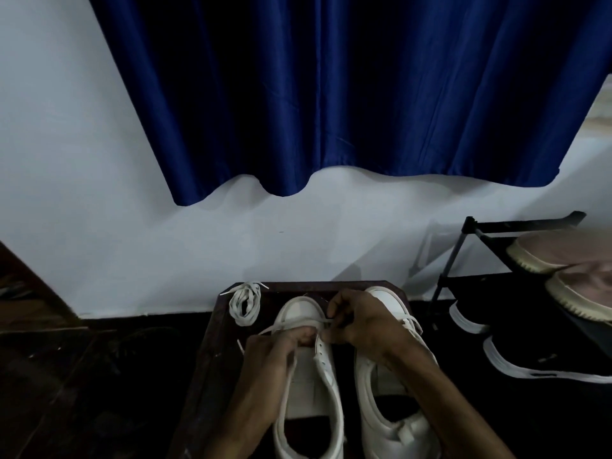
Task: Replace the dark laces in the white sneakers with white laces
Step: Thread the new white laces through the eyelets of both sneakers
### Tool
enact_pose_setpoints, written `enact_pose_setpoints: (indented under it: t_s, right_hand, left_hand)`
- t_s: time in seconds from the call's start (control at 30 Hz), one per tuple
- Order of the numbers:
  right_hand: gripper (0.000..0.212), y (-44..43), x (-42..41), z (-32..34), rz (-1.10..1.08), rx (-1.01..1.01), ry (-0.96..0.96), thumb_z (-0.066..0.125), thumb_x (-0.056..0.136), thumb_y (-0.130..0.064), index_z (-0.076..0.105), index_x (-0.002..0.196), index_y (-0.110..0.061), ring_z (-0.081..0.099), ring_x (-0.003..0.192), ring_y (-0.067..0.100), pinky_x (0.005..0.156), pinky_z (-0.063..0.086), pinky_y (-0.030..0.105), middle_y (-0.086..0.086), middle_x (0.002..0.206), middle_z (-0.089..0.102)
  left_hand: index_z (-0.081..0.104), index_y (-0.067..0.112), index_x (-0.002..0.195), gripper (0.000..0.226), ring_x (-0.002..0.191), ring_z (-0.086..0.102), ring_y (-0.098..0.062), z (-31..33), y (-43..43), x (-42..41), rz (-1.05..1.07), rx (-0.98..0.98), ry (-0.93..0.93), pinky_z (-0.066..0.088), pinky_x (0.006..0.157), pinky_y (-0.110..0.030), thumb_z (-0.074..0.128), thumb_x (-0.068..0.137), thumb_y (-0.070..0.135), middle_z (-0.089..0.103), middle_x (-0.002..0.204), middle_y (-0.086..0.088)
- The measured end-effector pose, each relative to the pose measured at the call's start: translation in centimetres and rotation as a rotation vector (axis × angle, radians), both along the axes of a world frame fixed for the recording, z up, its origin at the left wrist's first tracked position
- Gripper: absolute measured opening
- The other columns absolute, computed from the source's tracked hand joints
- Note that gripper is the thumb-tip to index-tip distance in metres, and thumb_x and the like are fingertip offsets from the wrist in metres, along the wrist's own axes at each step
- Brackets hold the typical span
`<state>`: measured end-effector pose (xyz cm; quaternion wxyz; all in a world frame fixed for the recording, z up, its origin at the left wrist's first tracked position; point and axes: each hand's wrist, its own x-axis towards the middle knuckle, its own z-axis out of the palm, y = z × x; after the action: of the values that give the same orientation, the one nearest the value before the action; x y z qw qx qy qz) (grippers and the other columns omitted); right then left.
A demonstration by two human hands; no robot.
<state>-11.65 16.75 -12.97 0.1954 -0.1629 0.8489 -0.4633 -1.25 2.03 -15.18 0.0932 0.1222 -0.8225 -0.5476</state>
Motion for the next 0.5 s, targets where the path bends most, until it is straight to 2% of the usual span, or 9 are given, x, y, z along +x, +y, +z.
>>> enact_pose_setpoints:
  t_s: [0.03, 0.1, 0.13, 0.2, 0.3, 0.5]
  right_hand:
    - [0.036, -0.1, 0.0, 0.0, -0.007, 0.009, 0.0, 0.082, 0.065, 0.003, 0.057, 0.074, -0.021, 0.058, 0.06, 0.009, 0.062, 0.049, 0.024, 0.0, 0.066, 0.065]
    - [0.035, -0.2, 0.1, 0.1, -0.015, 0.028, 0.017, 0.084, 0.063, 0.001, 0.059, 0.072, -0.022, 0.058, 0.061, 0.01, 0.062, 0.049, 0.024, -0.001, 0.066, 0.066]
    - [0.035, -0.2, 0.2, 0.3, -0.012, 0.041, 0.031, 0.085, 0.063, 0.0, 0.06, 0.071, -0.022, 0.058, 0.06, 0.009, 0.061, 0.048, 0.022, -0.002, 0.066, 0.066]
    - [0.034, 0.0, 0.4, 0.6, -0.007, 0.06, 0.043, 0.086, 0.063, -0.003, 0.06, 0.071, -0.022, 0.056, 0.056, 0.003, 0.057, 0.045, 0.017, -0.003, 0.065, 0.065]
    - [0.029, 0.3, 1.1, 1.4, -0.009, 0.077, 0.063, 0.088, 0.064, -0.01, 0.063, 0.077, -0.016, 0.051, 0.046, -0.007, 0.049, 0.035, 0.006, -0.005, 0.064, 0.065]
    - [0.029, 0.2, 1.8, 2.8, 0.01, 0.112, 0.1, 0.088, 0.066, -0.011, 0.067, 0.086, -0.01, 0.05, 0.044, -0.012, 0.049, 0.035, 0.004, -0.009, 0.063, 0.062]
  left_hand:
    - [0.078, 0.028, 0.093, 0.031, 0.102, 0.064, -0.005, 0.4, -0.2, -0.2, -0.003, -0.049, -0.018, 0.047, 0.093, -0.019, 0.049, 0.088, 0.035, 0.072, 0.099, 0.013]
    - [0.075, 0.034, 0.097, 0.036, 0.104, 0.062, -0.008, 0.8, -0.5, -0.5, -0.012, -0.256, -0.027, 0.049, 0.094, -0.032, 0.046, 0.083, 0.05, 0.068, 0.101, 0.016]
    - [0.074, 0.034, 0.097, 0.032, 0.102, 0.062, -0.006, 1.1, -0.5, -0.8, -0.035, -0.375, -0.038, 0.05, 0.091, -0.033, 0.051, 0.081, 0.05, 0.068, 0.101, 0.017]
    - [0.074, 0.034, 0.099, 0.022, 0.1, 0.063, -0.003, 2.0, -0.3, -1.6, -0.081, -0.515, -0.088, 0.05, 0.088, -0.027, 0.061, 0.083, 0.039, 0.07, 0.103, 0.016]
    - [0.075, 0.033, 0.096, 0.017, 0.103, 0.062, -0.002, 3.1, -0.9, -2.6, -0.065, -0.578, -0.108, 0.045, 0.085, -0.02, 0.066, 0.084, 0.025, 0.07, 0.105, 0.016]
    - [0.072, 0.027, 0.085, 0.007, 0.096, 0.063, -0.008, 2.2, -0.4, -3.3, -0.041, -0.635, -0.069, 0.044, 0.078, -0.023, 0.068, 0.08, 0.024, 0.071, 0.09, 0.012]
